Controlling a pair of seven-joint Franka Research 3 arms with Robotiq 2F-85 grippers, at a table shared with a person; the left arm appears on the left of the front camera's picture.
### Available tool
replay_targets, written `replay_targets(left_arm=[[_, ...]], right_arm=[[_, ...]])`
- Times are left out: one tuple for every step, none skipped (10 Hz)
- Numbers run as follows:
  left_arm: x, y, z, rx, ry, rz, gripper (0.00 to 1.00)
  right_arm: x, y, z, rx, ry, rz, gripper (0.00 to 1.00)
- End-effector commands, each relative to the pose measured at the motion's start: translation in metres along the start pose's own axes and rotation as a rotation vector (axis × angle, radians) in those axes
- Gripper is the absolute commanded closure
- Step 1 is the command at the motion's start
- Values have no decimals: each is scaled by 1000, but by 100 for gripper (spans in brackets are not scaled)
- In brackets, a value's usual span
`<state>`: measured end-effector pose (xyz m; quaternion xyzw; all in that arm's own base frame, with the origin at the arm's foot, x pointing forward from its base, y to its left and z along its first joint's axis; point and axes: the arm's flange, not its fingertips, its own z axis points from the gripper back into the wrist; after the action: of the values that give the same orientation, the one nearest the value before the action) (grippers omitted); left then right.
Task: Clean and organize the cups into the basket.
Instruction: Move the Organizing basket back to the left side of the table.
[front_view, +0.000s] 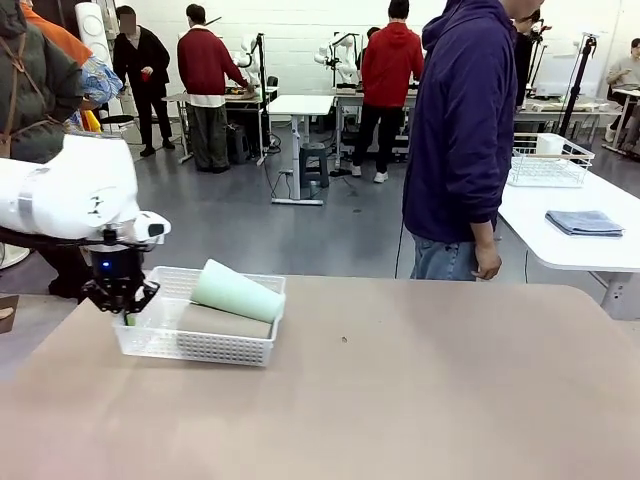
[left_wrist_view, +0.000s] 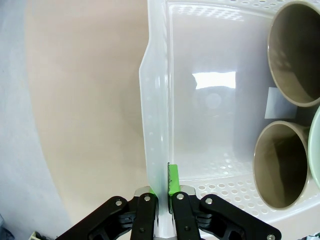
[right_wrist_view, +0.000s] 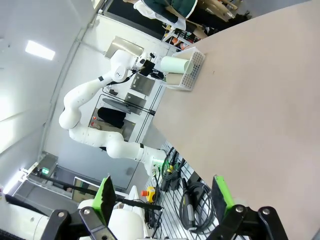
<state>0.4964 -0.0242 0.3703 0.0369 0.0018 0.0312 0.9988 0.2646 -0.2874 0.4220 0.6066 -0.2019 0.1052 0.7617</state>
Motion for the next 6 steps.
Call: replay_targets(left_arm=[[2,35,-8,-31,-33,17,95],[1,54,-8,-37,-49,26,95],[0,70,-8,-72,-68,53,95],[0,85,-9,-71,-68,46,95],[2,96,-13,-66,-61,49,95],[3,101,-19,-63,-51,54,95]], right_arm=[[2,0,-1,4,2,7,0],[2,0,-1,4,2,7,0],[2,0,-1,4,2,7,0],[2,0,-1,4,2,7,0],[2,0,-1,4,2,7,0],[2,0,-1,4,2,7,0]])
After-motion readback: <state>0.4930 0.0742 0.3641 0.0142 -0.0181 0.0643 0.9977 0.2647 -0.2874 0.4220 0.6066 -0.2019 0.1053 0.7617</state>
